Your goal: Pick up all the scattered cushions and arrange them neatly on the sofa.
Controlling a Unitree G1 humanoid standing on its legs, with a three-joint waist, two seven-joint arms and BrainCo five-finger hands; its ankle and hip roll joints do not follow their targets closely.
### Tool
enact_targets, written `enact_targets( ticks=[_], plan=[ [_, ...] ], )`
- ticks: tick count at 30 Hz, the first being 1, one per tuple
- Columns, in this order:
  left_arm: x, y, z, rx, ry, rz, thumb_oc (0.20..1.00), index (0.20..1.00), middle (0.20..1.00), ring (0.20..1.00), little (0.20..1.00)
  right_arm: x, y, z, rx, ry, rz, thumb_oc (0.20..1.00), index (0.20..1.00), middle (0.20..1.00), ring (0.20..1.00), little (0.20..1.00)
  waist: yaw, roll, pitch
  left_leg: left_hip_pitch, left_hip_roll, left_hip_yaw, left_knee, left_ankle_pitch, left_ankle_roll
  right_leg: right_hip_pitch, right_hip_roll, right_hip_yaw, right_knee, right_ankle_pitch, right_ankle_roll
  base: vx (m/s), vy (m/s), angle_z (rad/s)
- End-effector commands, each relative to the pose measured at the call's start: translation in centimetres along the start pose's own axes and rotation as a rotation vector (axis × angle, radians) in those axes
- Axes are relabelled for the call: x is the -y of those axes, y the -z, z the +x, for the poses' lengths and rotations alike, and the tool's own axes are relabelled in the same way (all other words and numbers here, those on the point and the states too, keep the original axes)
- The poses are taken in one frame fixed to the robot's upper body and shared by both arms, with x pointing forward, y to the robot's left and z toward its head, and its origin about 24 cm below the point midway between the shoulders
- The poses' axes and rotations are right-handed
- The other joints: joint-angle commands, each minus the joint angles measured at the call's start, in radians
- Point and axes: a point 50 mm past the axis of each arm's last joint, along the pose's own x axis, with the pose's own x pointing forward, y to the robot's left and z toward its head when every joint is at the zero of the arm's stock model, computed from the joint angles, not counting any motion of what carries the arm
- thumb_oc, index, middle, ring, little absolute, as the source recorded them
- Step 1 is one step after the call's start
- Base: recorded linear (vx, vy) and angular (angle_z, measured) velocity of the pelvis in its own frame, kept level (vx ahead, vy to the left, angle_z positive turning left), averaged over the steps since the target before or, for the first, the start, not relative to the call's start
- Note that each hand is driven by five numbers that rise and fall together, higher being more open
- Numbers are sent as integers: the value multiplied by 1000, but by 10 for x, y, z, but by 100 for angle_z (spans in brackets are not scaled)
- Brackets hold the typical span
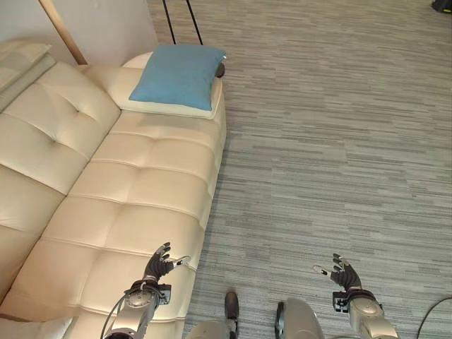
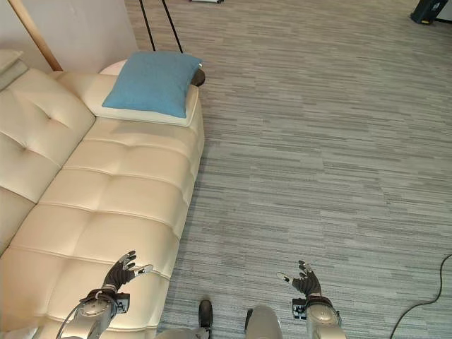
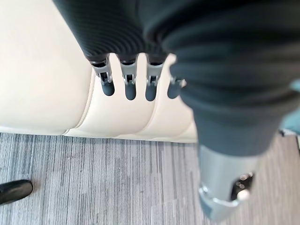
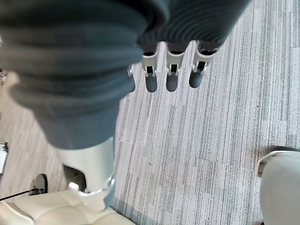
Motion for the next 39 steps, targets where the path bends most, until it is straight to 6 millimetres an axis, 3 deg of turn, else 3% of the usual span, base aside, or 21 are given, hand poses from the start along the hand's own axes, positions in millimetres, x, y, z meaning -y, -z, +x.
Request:
enact_targets(
  ticks=[1, 6, 8, 10, 11, 12, 14, 15, 16, 18, 22, 24, 25, 30, 32, 36, 37, 38, 39],
  plan=[
    [-11, -20, 2, 100, -43, -2, 1000, 1000, 1000, 1000, 1000, 10, -29, 8, 105, 33, -7, 1000, 1000, 1000, 1000, 1000, -12, -3, 15, 76, 82, 12, 69, -181, -113, 91, 14, -60, -227, 162, 29, 296, -115, -12],
    [-10, -28, 4, 129, -45, -8, 1000, 1000, 1000, 1000, 1000, 11, -28, 7, 100, 41, -1, 1000, 1000, 1000, 1000, 1000, -29, -12, 18, 124, 89, 1, 67, -216, -131, 79, 17, -78, -317, 214, 47, 281, -121, 8],
    [-8, -27, 5, 122, -45, -8, 1000, 1000, 1000, 1000, 1000, 12, -23, 5, 92, 43, 11, 1000, 1000, 1000, 1000, 1000, -37, -21, 4, 157, 90, 0, 58, -241, -139, 95, 15, -76, -314, 235, 35, 368, -158, 32],
    [-2, -23, 5, 103, -37, -49, 1000, 1000, 1000, 1000, 1000, 15, -20, 4, 83, 47, 19, 1000, 1000, 1000, 1000, 1000, -47, -7, -19, 189, 142, -13, 92, -275, -166, 101, 33, -75, -258, 209, 11, 426, -222, 49],
    [-2, -23, 5, 103, -37, -49, 1000, 1000, 1000, 1000, 1000, 15, -20, 4, 83, 47, 19, 1000, 1000, 1000, 1000, 1000, -48, -10, -20, 185, 139, -15, 92, -273, -166, 99, 30, -76, -259, 211, 11, 455, -307, 40],
    [0, -19, 4, 91, -32, -75, 1000, 1000, 1000, 1000, 1000, 17, -17, 3, 75, 44, 18, 1000, 1000, 1000, 1000, 1000, -47, -1, -28, 162, 171, -13, 193, -245, -190, 128, 61, -82, -252, 180, -16, 271, -239, 21],
    [2, -17, 4, 80, -27, -100, 1000, 1000, 1000, 1000, 1000, 19, -19, 3, 84, 44, 24, 1000, 1000, 1000, 1000, 1000, -37, -5, -23, 89, 180, -32, 373, -176, -203, 169, 90, -75, -264, 154, -49, 275, -256, 19],
    [2, -17, 4, 80, -27, -99, 1000, 1000, 1000, 1000, 1000, 19, -19, 3, 84, 44, 25, 1000, 1000, 1000, 1000, 1000, -40, -8, -25, 84, 176, -34, 373, -173, -202, 166, 86, -77, -266, 156, -49, 163, -176, 5],
    [2, -18, 4, 82, -28, -107, 1000, 1000, 1000, 1000, 1000, 20, -20, 3, 89, 50, 27, 1000, 1000, 1000, 1000, 1000, -33, -12, -20, 44, 180, -46, 454, -135, -207, 184, 98, -74, -271, 136, -66, 126, -141, -23],
    [2, -18, 5, 76, -32, -117, 1000, 1000, 1000, 1000, 1000, 25, -23, 4, 94, 64, 31, 1000, 1000, 1000, 1000, 1000, -16, -28, -4, -48, 183, -44, 539, -114, -188, 230, 106, -65, -283, 94, -89, 283, -196, -30],
    [1, -15, 4, 64, -37, -114, 1000, 1000, 1000, 1000, 1000, 30, -26, 5, 105, 73, 29, 1000, 1000, 1000, 1000, 1000, 14, -44, 5, -133, 164, -29, 425, -179, -167, 286, 102, -42, -292, 54, -80, 289, -47, 3],
    [3, -13, 4, 56, -34, -109, 1000, 1000, 1000, 1000, 1000, 31, -27, 5, 107, 81, 19, 1000, 1000, 1000, 1000, 1000, 28, -33, 6, -169, 162, -36, 301, -120, -178, 314, 116, -39, -296, 37, -79, 337, 54, -32],
    [4, -12, 4, 52, -32, -106, 1000, 1000, 1000, 1000, 1000, 32, -28, 6, 109, 85, 11, 1000, 1000, 1000, 1000, 1000, 47, -14, 8, -205, 168, -49, 175, -21, -189, 354, 143, -29, -306, 18, -80, 305, 61, -11],
    [2, -14, 5, 62, -39, -82, 1000, 1000, 1000, 1000, 1000, 29, -22, 5, 91, 94, 21, 1000, 1000, 1000, 1000, 1000, 70, -12, 6, -239, 159, -8, 52, 29, -199, 433, 162, -7, -318, -21, -70, 311, 74, -19],
    [2, -12, 4, 55, -38, -73, 1000, 1000, 1000, 1000, 1000, 27, -18, 3, 82, 87, 14, 1000, 1000, 1000, 1000, 1000, 70, -8, -4, -225, 162, -9, 56, 50, -195, 453, 160, 2, -319, -29, -63, 307, 136, -24],
    [-7, -5, 0, 38, -44, -35, 1000, 1000, 1000, 1000, 1000, 19, -14, 2, 69, 51, 18, 1000, 1000, 1000, 1000, 1000, 75, -40, -44, -200, 138, 10, 118, 1, -154, 456, 101, 43, -242, -39, -25, 419, 236, -52],
    [-9, -5, -1, 35, -47, -30, 1000, 1000, 1000, 1000, 1000, 16, -12, 1, 61, 41, 17, 1000, 1000, 1000, 1000, 1000, 76, -44, -44, -187, 131, 16, 127, -19, -140, 433, 90, 50, -170, -39, -14, 213, 190, -37],
    [-13, -3, -2, 27, -54, -15, 1000, 1000, 1000, 1000, 1000, 13, -11, 2, 52, 28, 18, 1000, 1000, 1000, 1000, 1000, 66, -46, -31, -150, 116, 25, 139, -58, -110, 365, 66, 67, -11, 8, 19, 208, 188, -24],
    [-13, -3, -2, 27, -54, -16, 1000, 1000, 1000, 1000, 1000, 13, -11, 2, 52, 28, 18, 1000, 1000, 1000, 1000, 1000, 67, -44, -33, -153, 118, 25, 138, -56, -110, 362, 68, 68, -12, 11, 18, 190, 178, -20]
  ],
)
